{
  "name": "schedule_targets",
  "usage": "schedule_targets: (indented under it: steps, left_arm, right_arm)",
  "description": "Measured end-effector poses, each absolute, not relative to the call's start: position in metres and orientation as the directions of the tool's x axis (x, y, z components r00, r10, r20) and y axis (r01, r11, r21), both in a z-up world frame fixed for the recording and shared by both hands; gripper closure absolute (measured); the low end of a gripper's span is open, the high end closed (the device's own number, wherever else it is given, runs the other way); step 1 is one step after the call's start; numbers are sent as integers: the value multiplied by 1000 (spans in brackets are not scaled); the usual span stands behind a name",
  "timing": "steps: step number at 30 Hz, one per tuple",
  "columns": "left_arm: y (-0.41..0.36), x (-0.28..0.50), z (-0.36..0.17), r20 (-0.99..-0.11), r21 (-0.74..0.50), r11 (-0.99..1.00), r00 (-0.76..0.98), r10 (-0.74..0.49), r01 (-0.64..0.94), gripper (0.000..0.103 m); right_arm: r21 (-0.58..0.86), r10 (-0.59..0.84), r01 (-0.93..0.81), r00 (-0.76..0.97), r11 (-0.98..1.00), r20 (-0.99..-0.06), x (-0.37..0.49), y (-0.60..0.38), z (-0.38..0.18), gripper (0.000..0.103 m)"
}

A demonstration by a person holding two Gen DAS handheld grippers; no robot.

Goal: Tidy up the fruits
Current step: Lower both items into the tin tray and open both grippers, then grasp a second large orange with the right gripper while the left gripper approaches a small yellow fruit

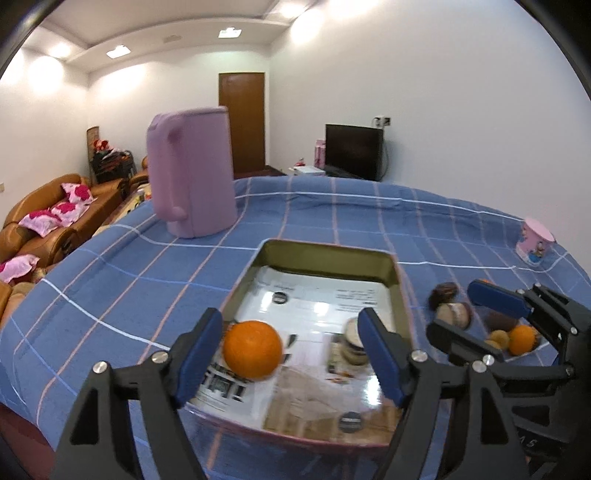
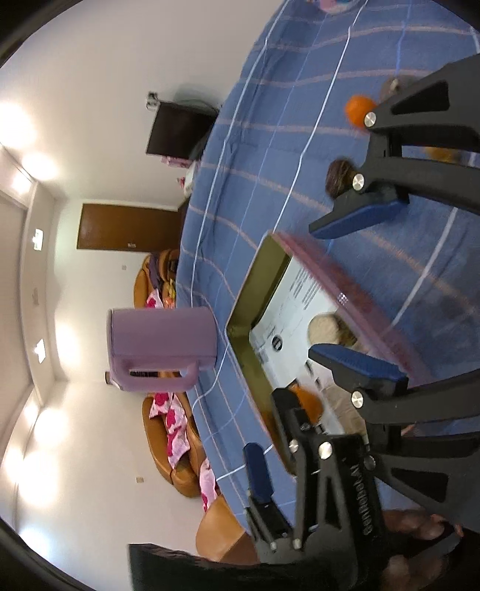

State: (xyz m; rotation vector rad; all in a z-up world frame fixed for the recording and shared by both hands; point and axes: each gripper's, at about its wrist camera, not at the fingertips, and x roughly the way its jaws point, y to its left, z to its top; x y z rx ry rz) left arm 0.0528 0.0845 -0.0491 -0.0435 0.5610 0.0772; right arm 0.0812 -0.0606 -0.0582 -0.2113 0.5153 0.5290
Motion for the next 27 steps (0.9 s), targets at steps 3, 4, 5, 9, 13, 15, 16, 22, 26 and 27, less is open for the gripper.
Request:
schedule_targets:
  steps: [3,4,5,9,13,15,16,22,26,27]
  left_arm:
    - [68,49,-47,-530,-14,999,848,32,-47,25]
    - [62,48,-47,-530,-11,999,848,23,-33,25]
    - [56,48,-47,-529,-7,1000,848,13,-20,25]
    - [31,49,-49,-543,8,1000,839,-20,29,24]
    - [8,50,-52,-555,26,997,830,-44,70,24]
    - [-2,50,-53,-558,38,995,829,-51,88,24]
    - [-6,51,-54,-559,43,995,827,-55,95,24]
    - [-27,60,-60,-594,46,988,799,-93,149,24]
    - [-38,64,-64,-609,45,982,784,-117,181,24]
    - [-41,66,-65,-613,45,982,781,-119,185,24]
  right_arm:
    - [-70,397,-497,763,865,-511,69,-86,-57,42]
    - [-68,384,-482,769,874,-511,67,-96,-57,42]
    - [-69,359,-455,779,888,-513,64,-110,-58,42]
    - [-87,259,-355,809,931,-527,60,-150,-59,42]
    - [-122,180,-289,819,949,-545,60,-177,-61,42]
    - [-112,180,-287,814,951,-553,62,-184,-61,42]
    - [-108,180,-286,809,952,-559,63,-187,-61,42]
    - [-89,187,-306,760,948,-622,76,-180,-71,42]
    - [-89,186,-324,723,942,-665,82,-182,-79,48]
    - [-88,190,-332,716,939,-672,83,-180,-80,48]
